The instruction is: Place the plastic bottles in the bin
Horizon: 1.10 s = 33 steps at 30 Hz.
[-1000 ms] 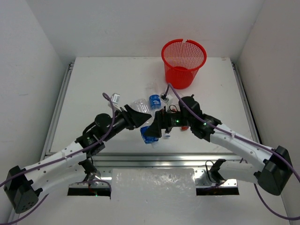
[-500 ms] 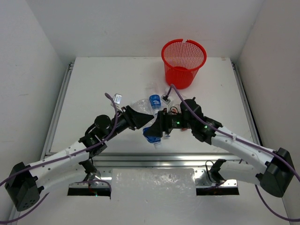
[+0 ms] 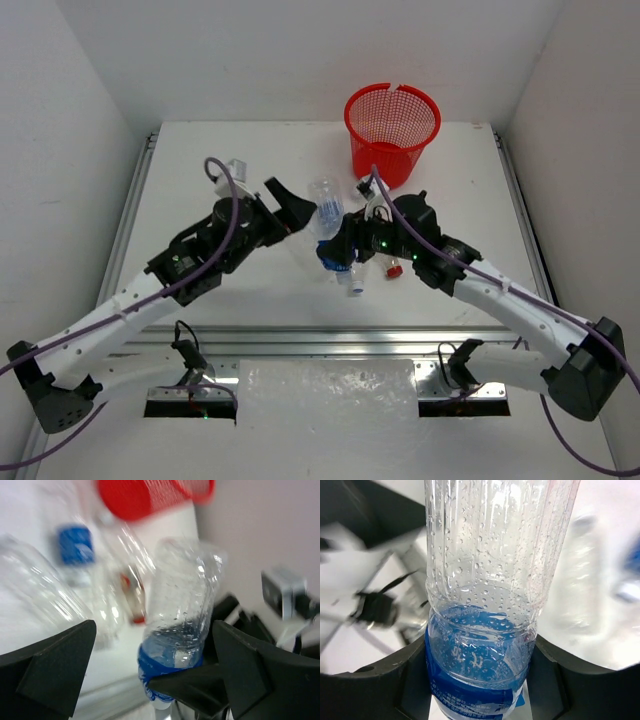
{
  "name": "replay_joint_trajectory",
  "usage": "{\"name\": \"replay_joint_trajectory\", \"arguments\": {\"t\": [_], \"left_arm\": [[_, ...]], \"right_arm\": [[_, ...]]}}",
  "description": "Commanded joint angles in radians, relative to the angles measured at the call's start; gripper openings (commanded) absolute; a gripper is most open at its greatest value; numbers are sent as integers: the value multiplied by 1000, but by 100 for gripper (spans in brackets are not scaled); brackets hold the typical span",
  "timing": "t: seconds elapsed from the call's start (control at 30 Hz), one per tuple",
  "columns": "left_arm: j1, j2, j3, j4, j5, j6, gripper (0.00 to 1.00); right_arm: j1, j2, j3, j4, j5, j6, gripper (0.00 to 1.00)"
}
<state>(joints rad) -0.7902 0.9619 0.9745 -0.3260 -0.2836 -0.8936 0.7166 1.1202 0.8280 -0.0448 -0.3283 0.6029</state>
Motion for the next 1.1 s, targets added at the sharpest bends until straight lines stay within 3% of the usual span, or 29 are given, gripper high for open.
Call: {"name": "replay_joint_trajectory", "arguments": {"t": [0.0, 0.13, 0.33, 0.6, 0.7, 0.77, 0.83, 0.87, 0.9, 0.93, 0.97, 1.07], "left_arm": [[11, 17, 202, -454, -401, -74, 100], [11, -89, 147, -394, -416, 22, 100], [11, -206, -11, -331, -348, 84, 100], [9, -181, -161, -246, -255, 79, 100], [9, -161, -186, -206, -232, 90, 100], [11, -143, -203, -157, -215, 105, 100], [11, -112, -209, -133, -207, 119, 100], [11, -101, -211, -124, -203, 124, 100], [11, -88, -214, -119, -201, 121, 100], [11, -83, -217, -114, -197, 114, 100], [11, -83, -226, -111, -193, 105, 100], [11, -92, -244, -96, -200, 96, 100]], "right_arm": [[-43, 33, 137, -61, 165, -118, 0], [-166, 124, 360, -136, 238, -207, 0], [-389, 430, 746, -211, 267, -296, 0], [-486, 919, 1287, -244, 386, -465, 1], [-497, 992, 1352, -259, 388, -492, 4], [-497, 1009, 1330, -215, 397, -506, 16], [-500, 1029, 1333, -196, 406, -518, 21], [-500, 1038, 1347, -208, 408, -520, 33], [-500, 1046, 1359, -225, 416, -520, 57], [-502, 1043, 1356, -225, 420, -522, 69], [-502, 1038, 1352, -225, 423, -525, 77], [-503, 1011, 1349, -243, 420, -525, 90]]}}
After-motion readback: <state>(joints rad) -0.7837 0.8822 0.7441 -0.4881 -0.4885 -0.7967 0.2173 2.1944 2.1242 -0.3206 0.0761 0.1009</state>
